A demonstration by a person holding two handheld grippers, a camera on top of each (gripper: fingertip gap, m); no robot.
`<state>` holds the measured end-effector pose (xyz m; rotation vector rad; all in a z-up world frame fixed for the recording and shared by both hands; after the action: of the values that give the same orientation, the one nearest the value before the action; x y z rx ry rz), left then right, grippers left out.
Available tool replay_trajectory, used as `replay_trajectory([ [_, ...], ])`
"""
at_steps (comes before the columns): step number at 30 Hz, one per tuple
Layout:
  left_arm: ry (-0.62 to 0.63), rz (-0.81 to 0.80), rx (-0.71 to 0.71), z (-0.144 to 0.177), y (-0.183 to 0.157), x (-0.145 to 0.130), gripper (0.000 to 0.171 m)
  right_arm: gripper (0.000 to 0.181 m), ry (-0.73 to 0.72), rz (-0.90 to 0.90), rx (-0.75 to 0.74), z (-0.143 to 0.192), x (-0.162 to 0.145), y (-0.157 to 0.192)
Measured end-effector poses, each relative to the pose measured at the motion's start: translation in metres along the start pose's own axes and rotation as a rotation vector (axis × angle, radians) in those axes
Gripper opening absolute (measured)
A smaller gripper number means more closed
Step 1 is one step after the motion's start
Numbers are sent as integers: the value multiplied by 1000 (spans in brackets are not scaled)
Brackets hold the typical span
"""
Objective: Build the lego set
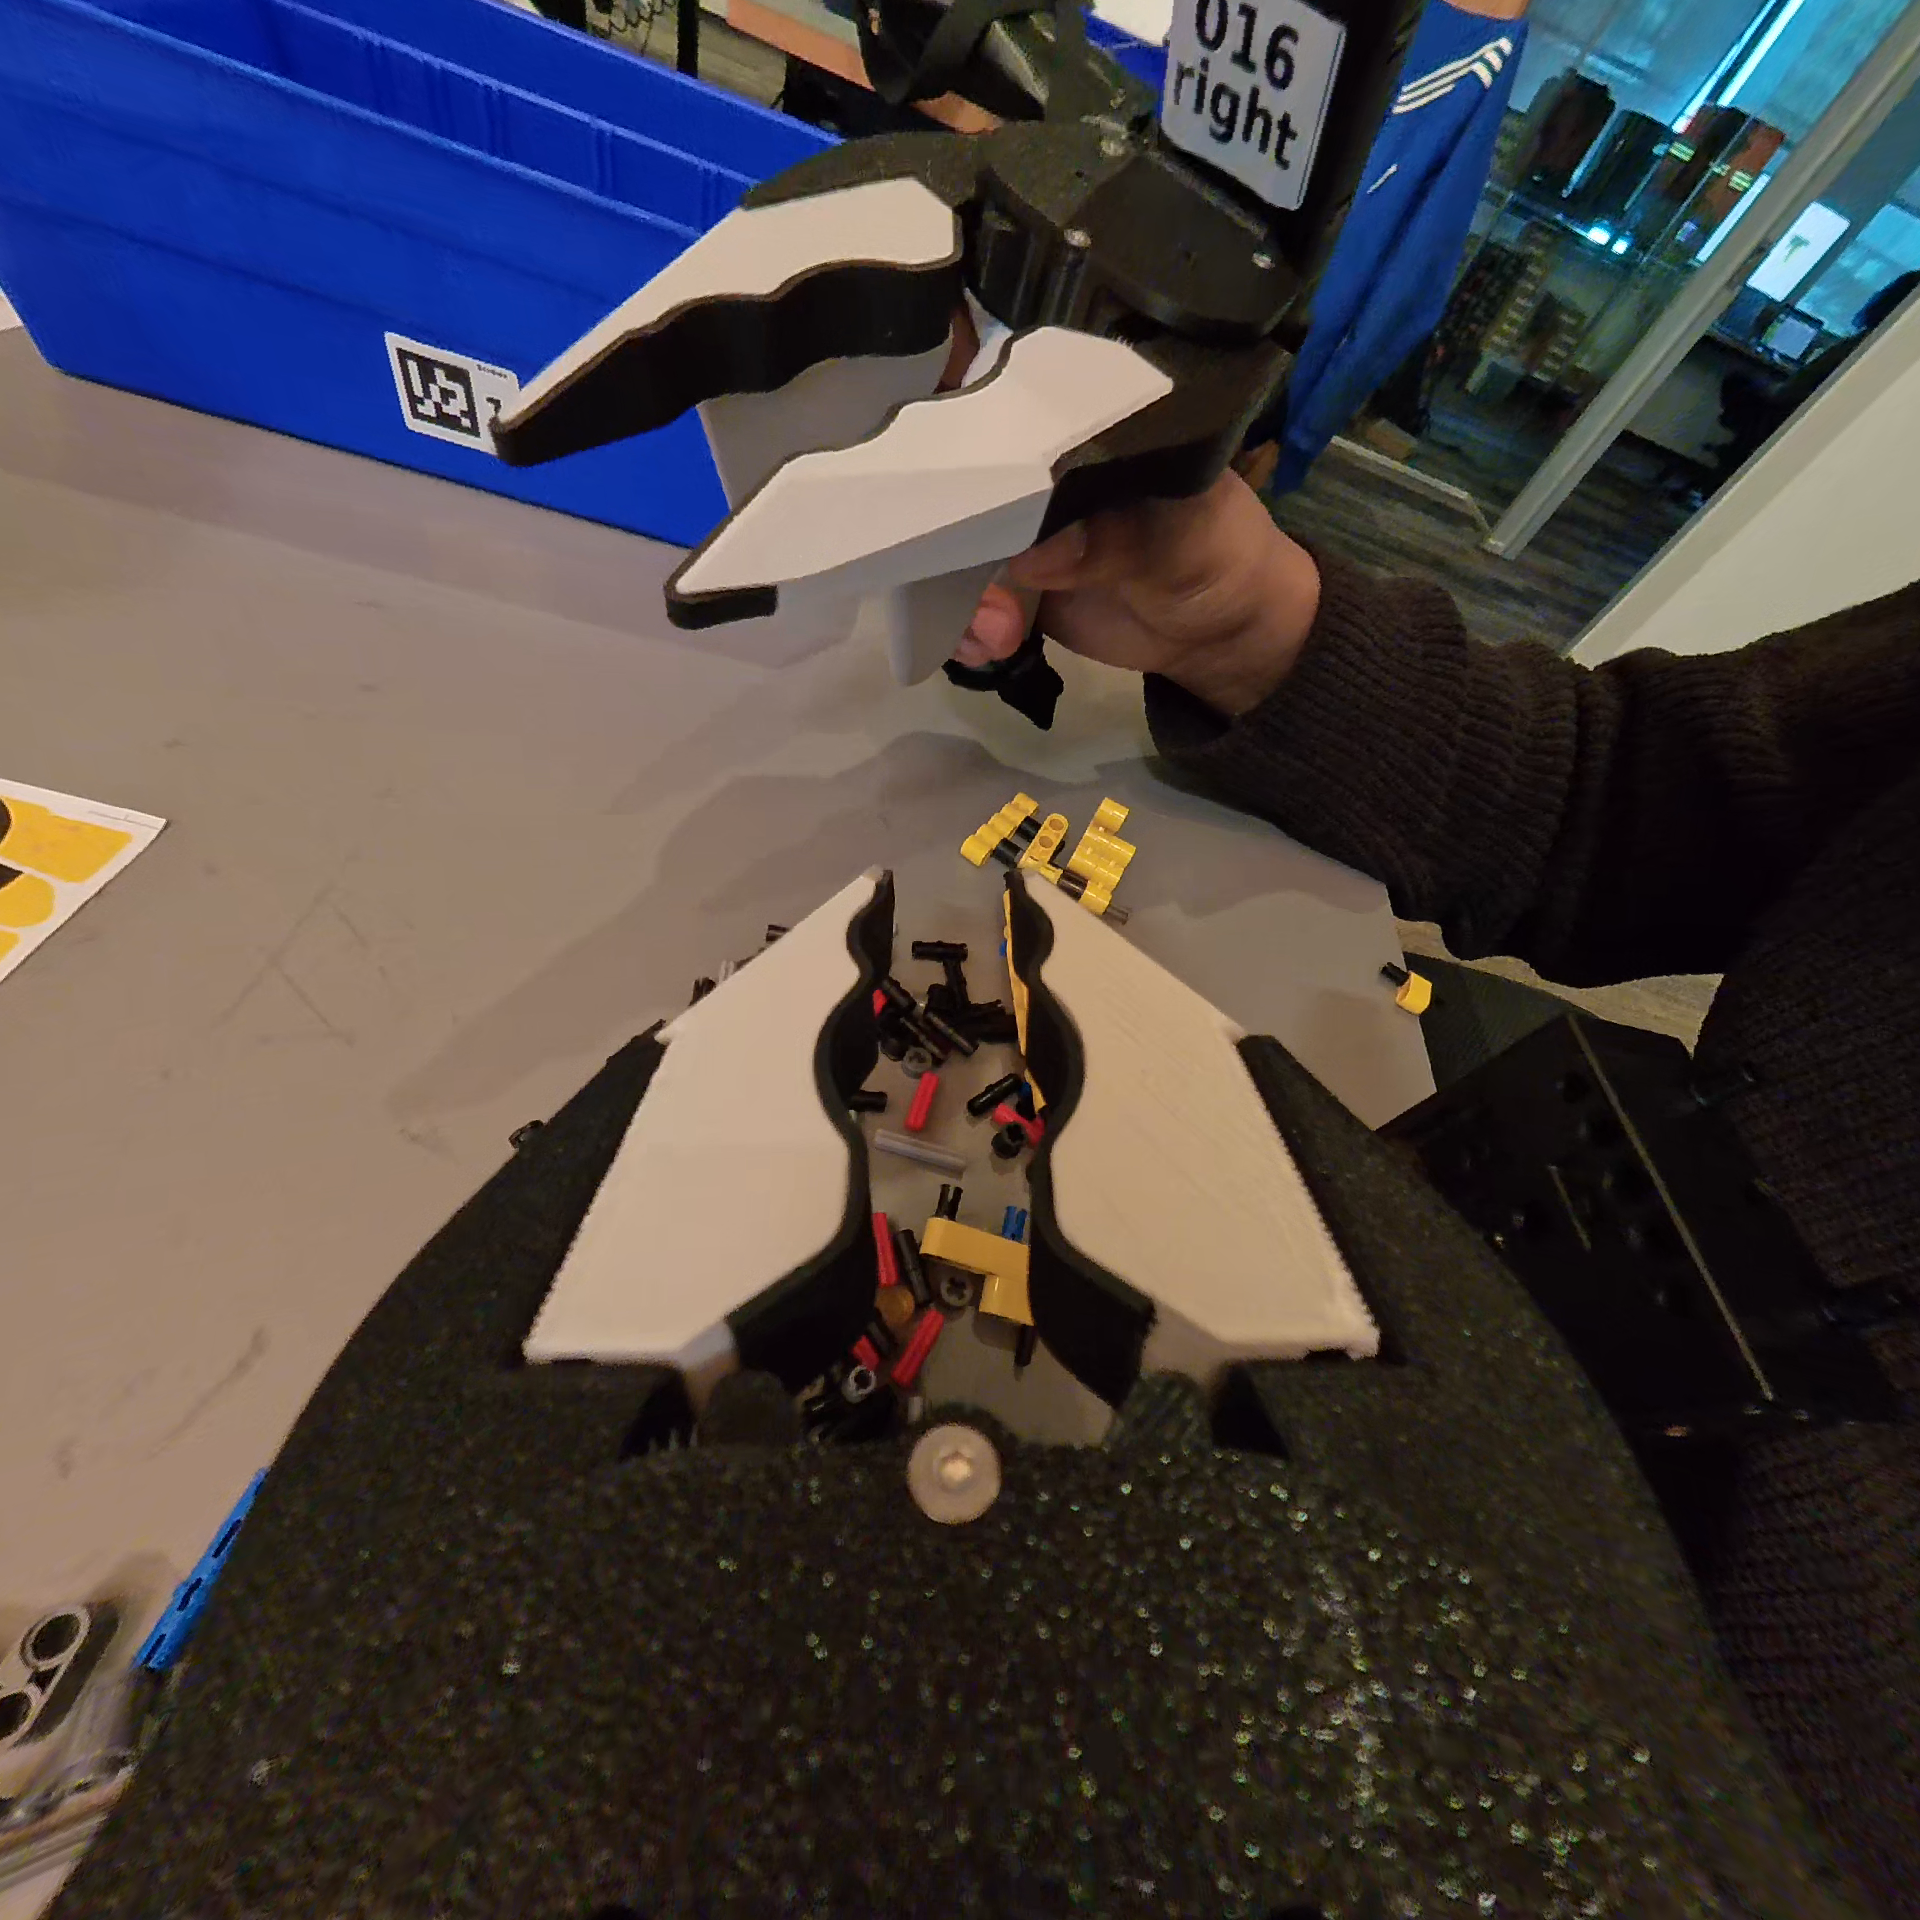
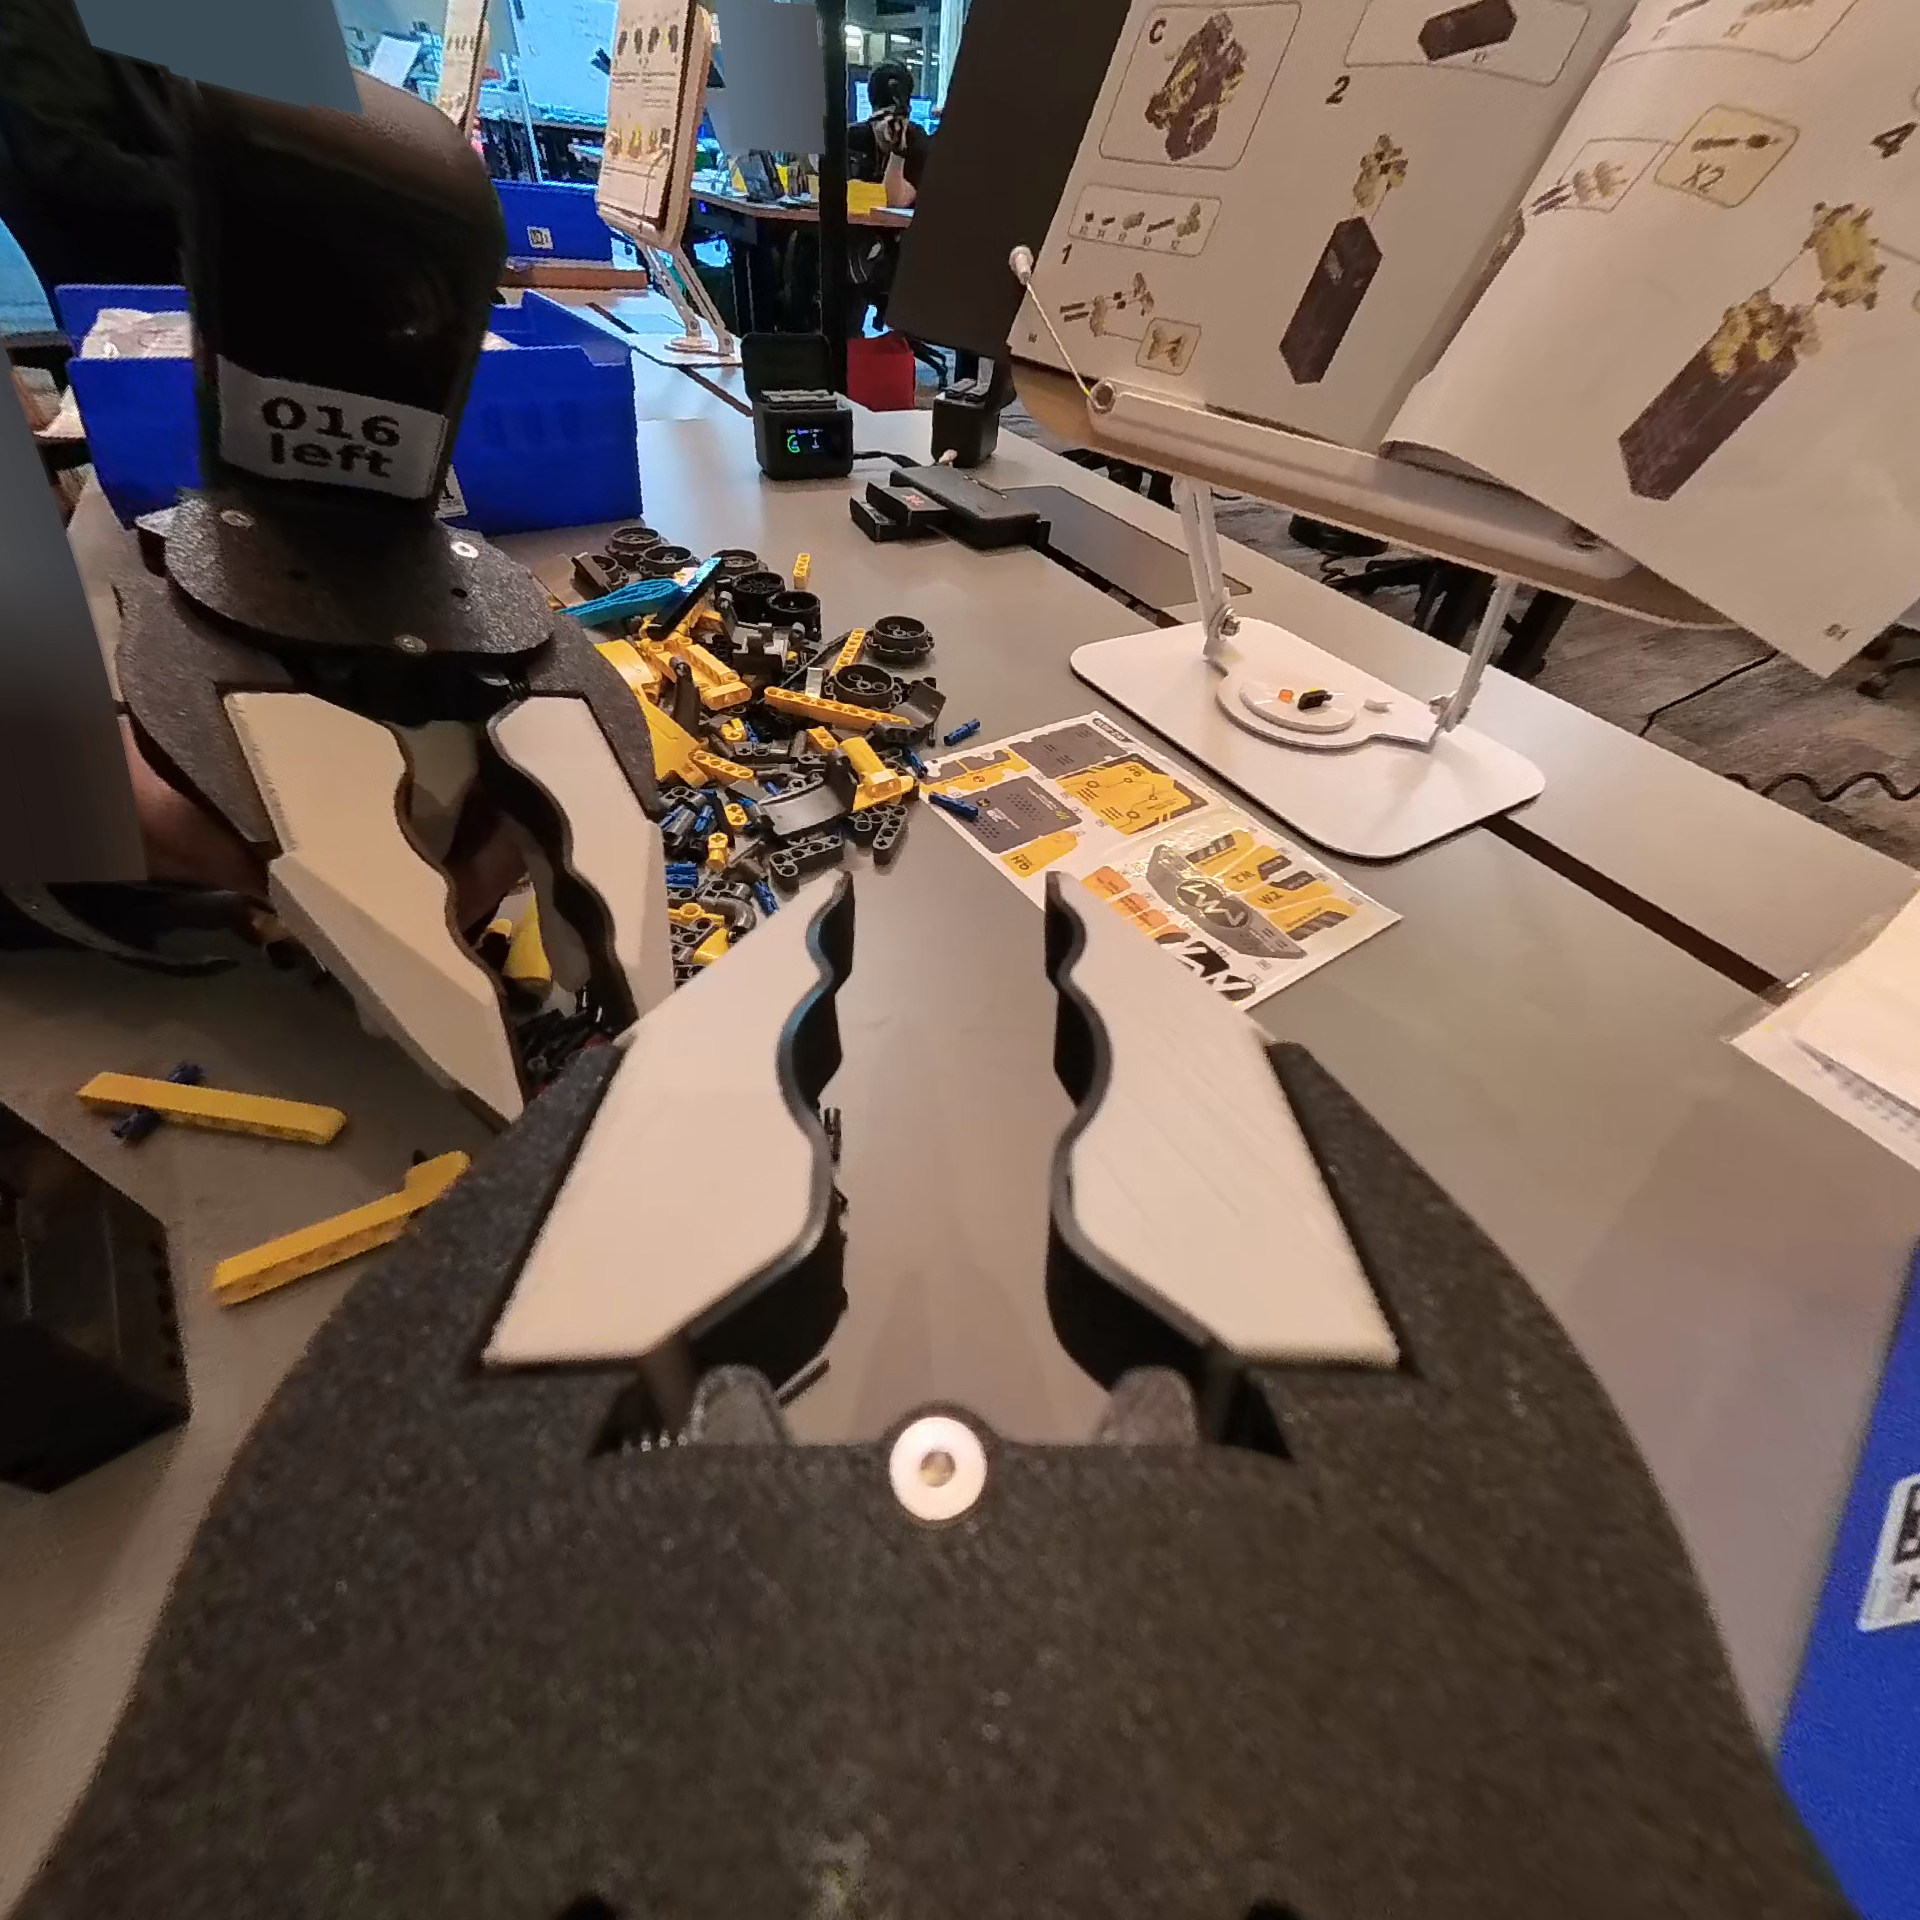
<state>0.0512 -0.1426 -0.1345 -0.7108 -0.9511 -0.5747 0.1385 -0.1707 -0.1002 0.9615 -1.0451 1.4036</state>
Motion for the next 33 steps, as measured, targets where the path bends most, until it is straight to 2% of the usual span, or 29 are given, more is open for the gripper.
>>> replay_trajectory([
  [6, 35, -14, -12, -4, -3, -4, 22, 36, -40, 10, -30, 13, 11, -3],
  [9, 86, -8, -49, -9, -7, -9, 22, 15, -173, 69, -32, 33, 29, 5],
  [11, 98, -14, -47, -11, -8, -10, 22, 8, -264, 73, -88, 51, 35, 7],
  [14, 126, -15, -52, -14, -8, -13, 22, 2, -280, -14, -110, 69, 26, 12],
  [18, 176, -1, -89, -23, -12, -15, 22, 3, -110, -128, -46, 77, -5, 26],
  [20, 201, -14, -105, -29, -15, -15, 22, 14, 11, -137, 17, 77, -20, 37],
  [24, 304, -50, -88, -43, -17, -23, 22, 26, 290, -72, 85, 70, -52, 54],
  [27, 358, -56, -86, -50, -18, -27, 22, 33, 445, -24, 122, 67, -69, 64],
  [30, 351, -70, -95, -52, -21, -26, 22, 45, 503, 29, 160, 74, -76, 71],
  [33, 345, -72, -104, -53, -22, -25, 22, 46, 492, 79, 149, 80, -84, 72],
])
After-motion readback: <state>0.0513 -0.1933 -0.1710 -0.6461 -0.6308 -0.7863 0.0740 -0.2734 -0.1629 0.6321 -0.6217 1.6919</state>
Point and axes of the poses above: each gripper's, where its closed fingertips meet, z back along the fingers, x out of its top, y = z × x across the jaws, the point moved 4 cm from there along z, back along the fingers, and after that the axes turned 5 degrees about y, right-handed, at the moved point
